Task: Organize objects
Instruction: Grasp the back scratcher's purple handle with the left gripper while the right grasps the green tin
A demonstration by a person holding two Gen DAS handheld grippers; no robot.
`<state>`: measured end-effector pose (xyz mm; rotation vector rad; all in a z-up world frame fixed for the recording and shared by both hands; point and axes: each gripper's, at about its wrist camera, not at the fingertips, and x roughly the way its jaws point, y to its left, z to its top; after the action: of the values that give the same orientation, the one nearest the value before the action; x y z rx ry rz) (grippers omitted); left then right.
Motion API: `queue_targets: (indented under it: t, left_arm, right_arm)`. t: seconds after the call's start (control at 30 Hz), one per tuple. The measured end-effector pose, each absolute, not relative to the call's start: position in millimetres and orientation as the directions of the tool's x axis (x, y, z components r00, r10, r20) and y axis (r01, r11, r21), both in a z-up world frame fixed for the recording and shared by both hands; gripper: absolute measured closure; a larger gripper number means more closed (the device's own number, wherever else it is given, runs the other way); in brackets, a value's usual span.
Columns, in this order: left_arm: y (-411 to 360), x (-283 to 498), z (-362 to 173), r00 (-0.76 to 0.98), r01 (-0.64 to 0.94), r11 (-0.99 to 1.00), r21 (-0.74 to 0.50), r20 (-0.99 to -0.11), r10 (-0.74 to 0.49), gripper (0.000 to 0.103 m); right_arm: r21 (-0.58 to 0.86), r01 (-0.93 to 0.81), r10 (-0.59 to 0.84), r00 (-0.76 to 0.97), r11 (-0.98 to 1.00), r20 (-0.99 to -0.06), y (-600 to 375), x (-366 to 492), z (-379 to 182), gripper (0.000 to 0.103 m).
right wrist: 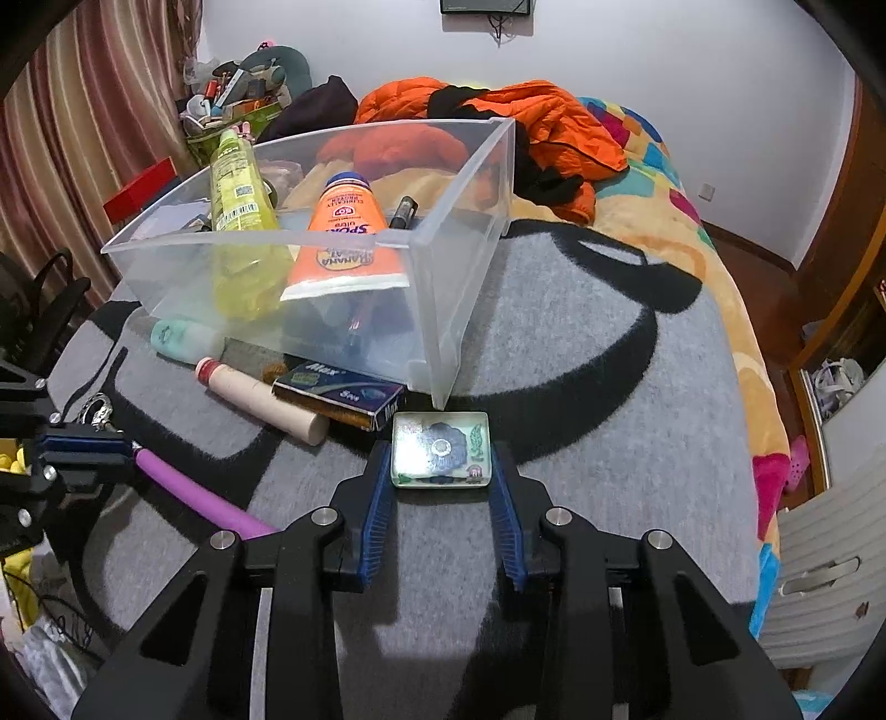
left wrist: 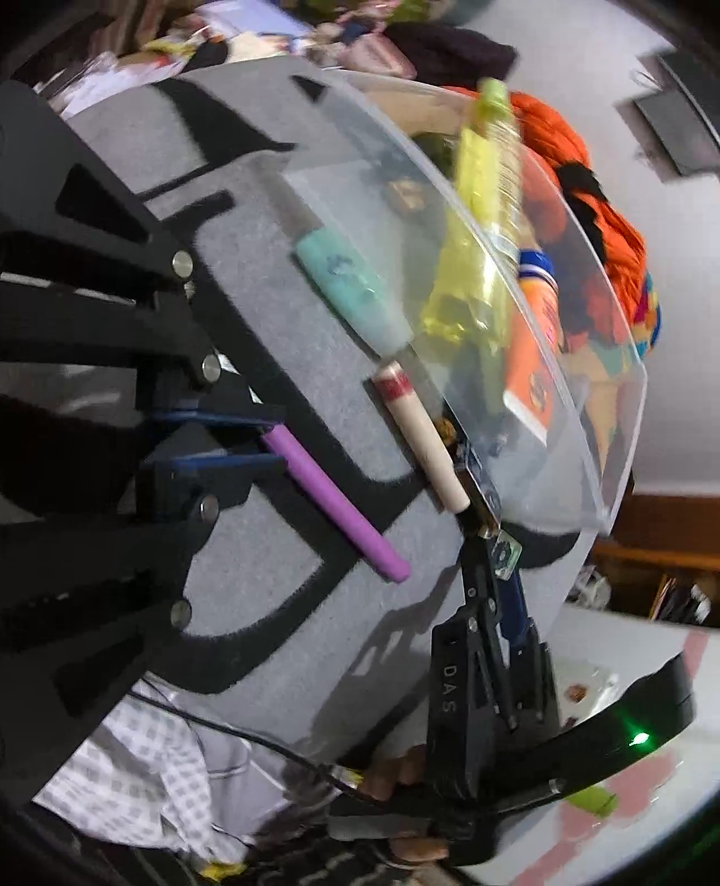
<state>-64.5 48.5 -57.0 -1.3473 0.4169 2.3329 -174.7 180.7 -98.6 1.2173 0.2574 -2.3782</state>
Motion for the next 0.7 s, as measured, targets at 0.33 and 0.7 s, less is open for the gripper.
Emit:
queue_targets:
  t: [0.33,0.7]
  left_arm:
    - [63.9,-89.2,-67.1,-0.388,-0.566,-0.822,0.066,-0.901,0.196,0.079]
    - [53.6,-75.4,-48.6,-0.397,-0.525,-0.851,0.012,-0.888,0.233,0.093]
  right_arm:
    - [0.047,0.467,-0.308,-0.502,-0.883,-0.808,190.0,-162.9,-99.4,0.072]
    - [0.069,0.451,-0.322,-0.514,-0.89,-0.795,203.9,-146.7,-90.6,0.072]
